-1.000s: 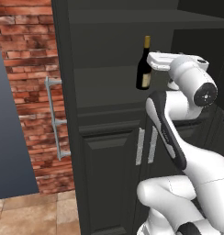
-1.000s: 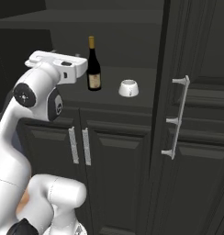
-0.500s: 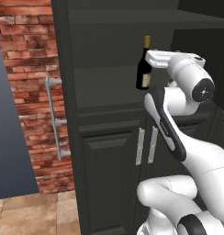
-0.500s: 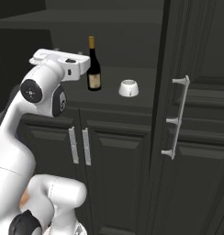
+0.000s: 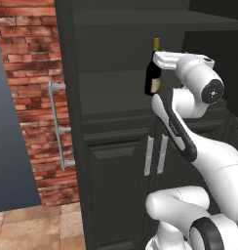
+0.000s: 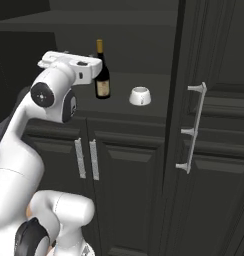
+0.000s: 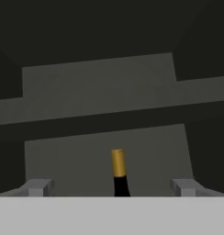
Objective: Open the cabinet directly in front. Then move the wine and the mug to the dining counter with the candle on it.
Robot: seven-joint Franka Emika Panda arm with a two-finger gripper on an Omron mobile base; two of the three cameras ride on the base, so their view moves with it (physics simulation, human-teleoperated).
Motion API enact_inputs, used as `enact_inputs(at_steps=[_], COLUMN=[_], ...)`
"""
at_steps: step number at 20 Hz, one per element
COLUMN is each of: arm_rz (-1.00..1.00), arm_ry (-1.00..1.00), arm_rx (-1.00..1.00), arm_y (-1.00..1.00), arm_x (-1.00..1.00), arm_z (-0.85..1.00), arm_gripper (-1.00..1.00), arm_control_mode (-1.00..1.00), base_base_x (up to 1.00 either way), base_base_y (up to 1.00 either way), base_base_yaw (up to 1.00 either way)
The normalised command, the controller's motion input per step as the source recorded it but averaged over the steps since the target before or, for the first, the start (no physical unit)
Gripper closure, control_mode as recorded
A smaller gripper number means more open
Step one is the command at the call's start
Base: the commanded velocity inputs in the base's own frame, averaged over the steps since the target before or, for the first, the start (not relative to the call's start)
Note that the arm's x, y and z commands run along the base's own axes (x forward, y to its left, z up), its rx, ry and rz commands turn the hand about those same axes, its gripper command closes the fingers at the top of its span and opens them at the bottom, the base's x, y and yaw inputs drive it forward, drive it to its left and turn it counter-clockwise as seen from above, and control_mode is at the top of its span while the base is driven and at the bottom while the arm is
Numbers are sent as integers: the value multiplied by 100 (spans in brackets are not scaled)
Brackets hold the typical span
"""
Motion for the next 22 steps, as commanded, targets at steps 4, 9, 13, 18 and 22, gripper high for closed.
enact_inputs(at_steps=[4, 9, 13, 18, 22], arm_rz=[2, 2, 1, 0, 0], arm_ry=[0, 0, 0, 0, 0], arm_rx=[0, 0, 0, 0, 0], arm_y=[-9, -1, 0, 0, 0], arm_x=[23, 23, 25, 25, 29], arm_z=[0, -1, -6, -4, -2], arm_gripper=[-100, -100, -100, -100, -100], arm_control_mode=[-100, -100, -100, -100, -100], base_base_x=[0, 0, 0, 0, 0], base_base_y=[0, 0, 0, 0, 0], base_base_yaw=[0, 0, 0, 0, 0])
